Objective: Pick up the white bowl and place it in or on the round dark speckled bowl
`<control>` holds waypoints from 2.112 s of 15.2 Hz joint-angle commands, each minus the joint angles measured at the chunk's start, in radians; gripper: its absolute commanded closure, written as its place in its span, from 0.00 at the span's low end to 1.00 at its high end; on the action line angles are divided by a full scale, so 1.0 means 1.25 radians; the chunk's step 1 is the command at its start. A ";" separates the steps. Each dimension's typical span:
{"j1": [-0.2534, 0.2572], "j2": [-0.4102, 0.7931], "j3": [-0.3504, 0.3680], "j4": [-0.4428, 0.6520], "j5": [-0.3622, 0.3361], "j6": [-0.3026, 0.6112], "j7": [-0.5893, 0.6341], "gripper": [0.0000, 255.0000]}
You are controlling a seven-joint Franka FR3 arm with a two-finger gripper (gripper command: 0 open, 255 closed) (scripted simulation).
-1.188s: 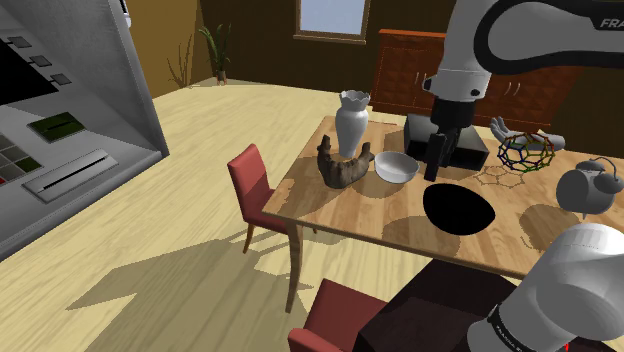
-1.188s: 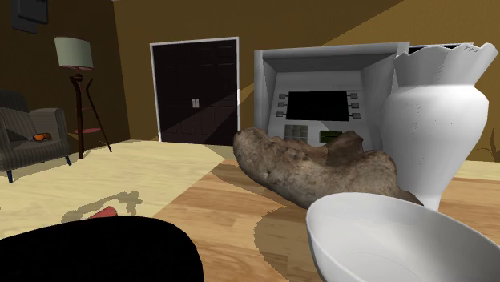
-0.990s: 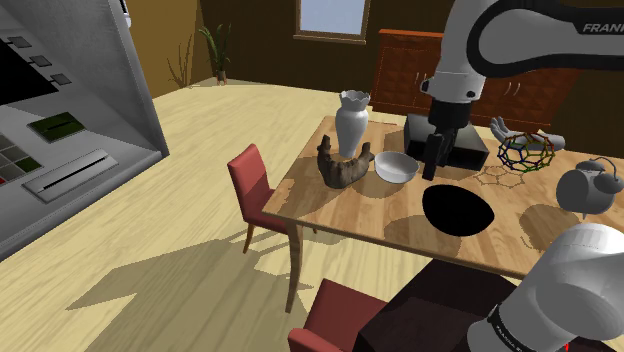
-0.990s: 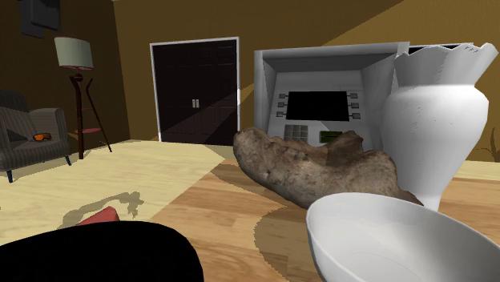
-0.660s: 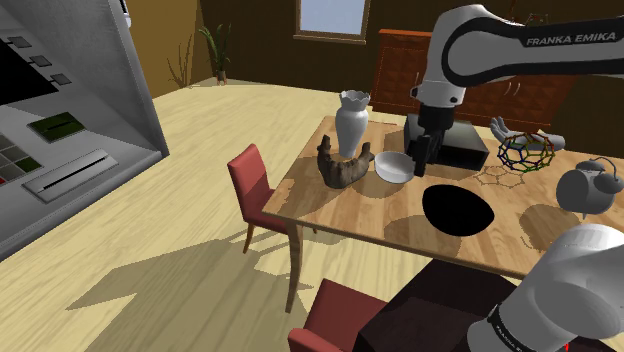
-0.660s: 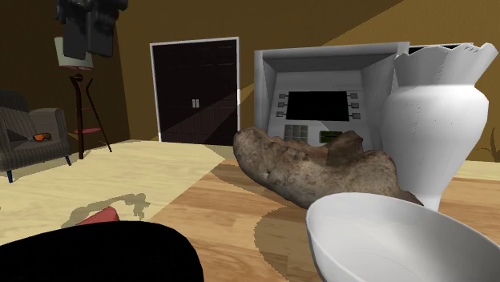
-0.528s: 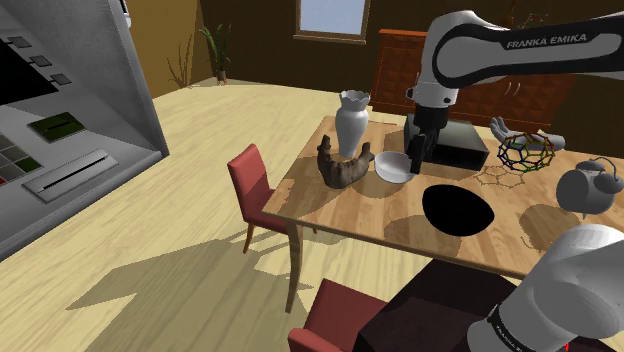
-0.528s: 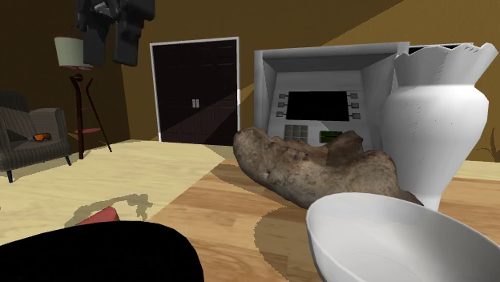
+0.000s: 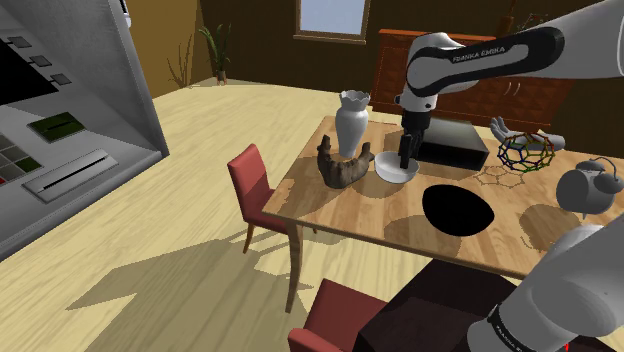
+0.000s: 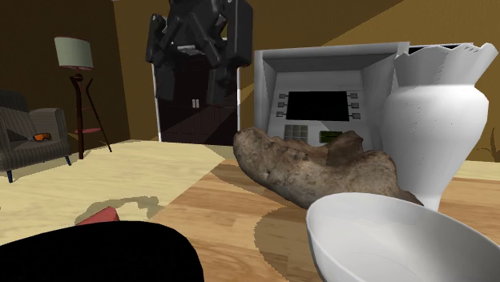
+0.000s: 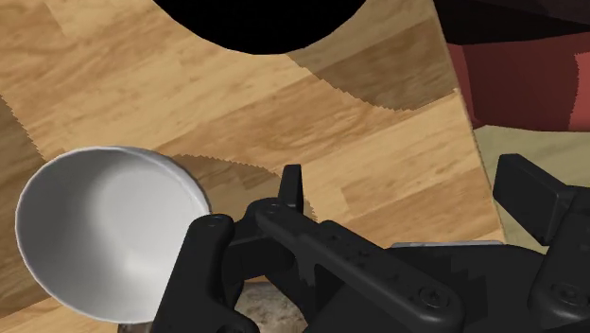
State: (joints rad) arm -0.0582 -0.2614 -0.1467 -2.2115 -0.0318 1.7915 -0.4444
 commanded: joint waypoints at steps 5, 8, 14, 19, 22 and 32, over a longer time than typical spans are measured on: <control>-0.020 0.180 -0.040 0.114 0.003 0.055 -0.090 0.00; -0.033 0.272 -0.054 0.188 0.013 0.069 -0.133 0.00; -0.060 0.419 -0.064 0.314 0.034 0.083 -0.194 0.00; -0.061 0.429 -0.063 0.272 0.036 0.134 -0.195 0.00; -0.062 0.433 -0.063 0.259 0.037 0.150 -0.196 0.00; -0.062 0.433 -0.063 0.259 0.037 0.150 -0.196 1.00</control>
State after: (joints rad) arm -0.1353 0.2797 -0.2253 -1.8873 0.0147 1.9793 -0.6895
